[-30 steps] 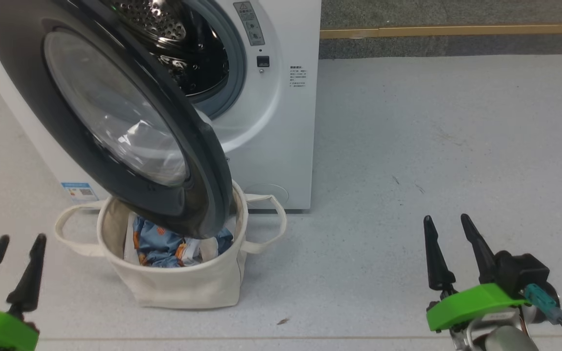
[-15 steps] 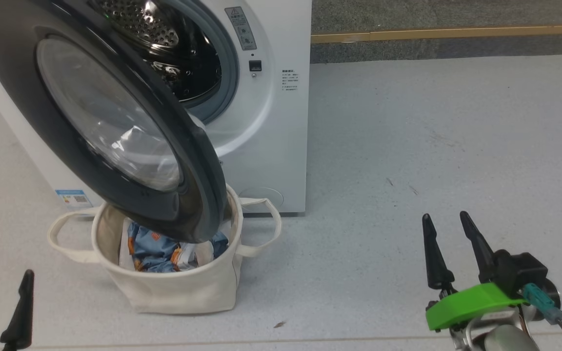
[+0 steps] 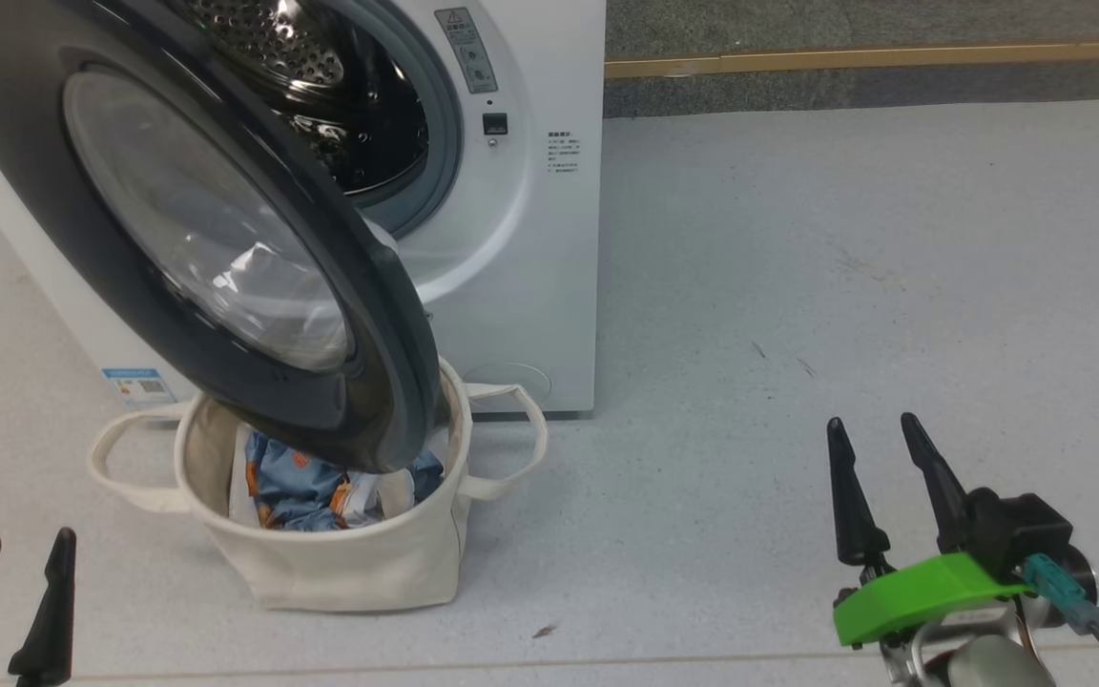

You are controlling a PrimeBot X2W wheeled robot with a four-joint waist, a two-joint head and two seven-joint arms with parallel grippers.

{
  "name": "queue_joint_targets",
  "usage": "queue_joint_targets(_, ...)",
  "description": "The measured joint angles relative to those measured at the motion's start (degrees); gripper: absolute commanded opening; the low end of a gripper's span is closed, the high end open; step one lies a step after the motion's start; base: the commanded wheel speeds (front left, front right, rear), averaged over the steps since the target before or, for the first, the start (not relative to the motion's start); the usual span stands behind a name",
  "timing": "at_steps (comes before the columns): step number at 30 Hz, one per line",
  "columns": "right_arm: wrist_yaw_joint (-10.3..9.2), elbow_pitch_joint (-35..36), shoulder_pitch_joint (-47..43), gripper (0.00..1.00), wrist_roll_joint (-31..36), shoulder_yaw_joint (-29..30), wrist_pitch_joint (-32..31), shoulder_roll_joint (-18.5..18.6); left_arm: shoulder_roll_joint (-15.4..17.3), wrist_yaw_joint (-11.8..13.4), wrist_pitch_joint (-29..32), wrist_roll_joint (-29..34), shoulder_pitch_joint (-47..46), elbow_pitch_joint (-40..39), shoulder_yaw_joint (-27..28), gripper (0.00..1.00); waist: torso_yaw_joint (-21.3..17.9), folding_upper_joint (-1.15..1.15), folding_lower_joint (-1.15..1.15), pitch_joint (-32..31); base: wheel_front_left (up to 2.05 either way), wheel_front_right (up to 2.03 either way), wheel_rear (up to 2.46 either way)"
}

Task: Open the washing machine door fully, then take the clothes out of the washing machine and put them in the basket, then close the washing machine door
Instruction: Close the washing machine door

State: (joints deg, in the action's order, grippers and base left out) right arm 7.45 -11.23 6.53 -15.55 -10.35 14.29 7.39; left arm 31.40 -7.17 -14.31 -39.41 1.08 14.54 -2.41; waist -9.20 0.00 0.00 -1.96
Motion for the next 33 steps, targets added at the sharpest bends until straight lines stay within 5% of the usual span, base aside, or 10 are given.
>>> queue_joint_targets(12, 0.00, -0.66, 0.02, 0.97, -0.11, 0.14, 0.01, -0.01, 0.00, 0.00, 0.00, 0.00, 0.01, -0.99, -1.60, 1.00, 0.11, 0.00, 0.00, 0.06, 0.00, 0.00, 0.00)
queue_joint_targets(13, -0.01, -0.69, 0.02, 0.80, -0.12, 0.18, 0.00, -0.01, 0.01, 0.00, 0.00, 0.00, 0.01, -0.99, -1.76, 1.00, 0.13, 0.00, 0.00, 0.08, 0.00, 0.00, 0.00)
queue_joint_targets(14, -0.01, -0.55, 0.02, 0.00, -0.16, 0.41, 0.00, -0.04, 0.02, 0.00, 0.00, -0.01, 0.01, -1.00, -1.91, 1.00, 0.15, 0.00, 0.00, 0.13, 0.00, 0.00, 0.00)
queue_joint_targets(25, -0.01, 2.61, 0.83, 0.00, -4.04, 1.52, 0.01, -0.34, -1.10, 0.00, 0.00, 1.58, -1.32, -1.16, -4.05, 1.00, 2.18, 0.00, 0.00, 0.98, 0.00, 0.00, 0.00)
queue_joint_targets(33, 0.00, 2.78, 9.69, 0.00, -8.62, -4.13, 0.01, 0.46, -4.88, 0.00, 0.00, 5.09, -5.33, 0.09, -3.94, 1.00, 5.93, 0.00, 0.00, 0.82, 0.00, 0.00, 0.00)
